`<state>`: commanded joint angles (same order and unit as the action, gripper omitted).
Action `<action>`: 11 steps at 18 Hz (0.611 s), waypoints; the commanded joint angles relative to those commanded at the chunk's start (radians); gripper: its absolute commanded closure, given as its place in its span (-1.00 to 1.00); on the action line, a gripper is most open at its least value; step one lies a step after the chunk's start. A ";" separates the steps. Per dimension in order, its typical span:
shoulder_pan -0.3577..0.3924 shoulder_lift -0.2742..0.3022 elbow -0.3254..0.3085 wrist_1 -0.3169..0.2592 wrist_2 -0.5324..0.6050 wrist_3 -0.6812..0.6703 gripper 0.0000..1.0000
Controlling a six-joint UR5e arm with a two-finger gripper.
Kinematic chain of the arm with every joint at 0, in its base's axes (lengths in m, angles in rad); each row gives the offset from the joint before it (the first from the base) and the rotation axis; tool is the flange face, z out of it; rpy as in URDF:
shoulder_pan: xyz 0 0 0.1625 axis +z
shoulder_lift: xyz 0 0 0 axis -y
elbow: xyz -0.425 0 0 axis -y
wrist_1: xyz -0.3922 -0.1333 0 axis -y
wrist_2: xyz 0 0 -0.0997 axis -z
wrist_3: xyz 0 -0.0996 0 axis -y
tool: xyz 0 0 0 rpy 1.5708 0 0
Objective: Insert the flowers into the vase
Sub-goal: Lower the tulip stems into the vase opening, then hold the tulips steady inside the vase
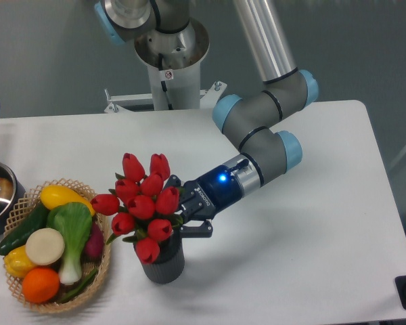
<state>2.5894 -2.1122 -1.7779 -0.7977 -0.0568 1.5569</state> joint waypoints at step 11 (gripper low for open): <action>0.000 -0.015 -0.014 0.000 0.008 0.028 0.47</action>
<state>2.5894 -2.1276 -1.7917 -0.7977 -0.0491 1.5846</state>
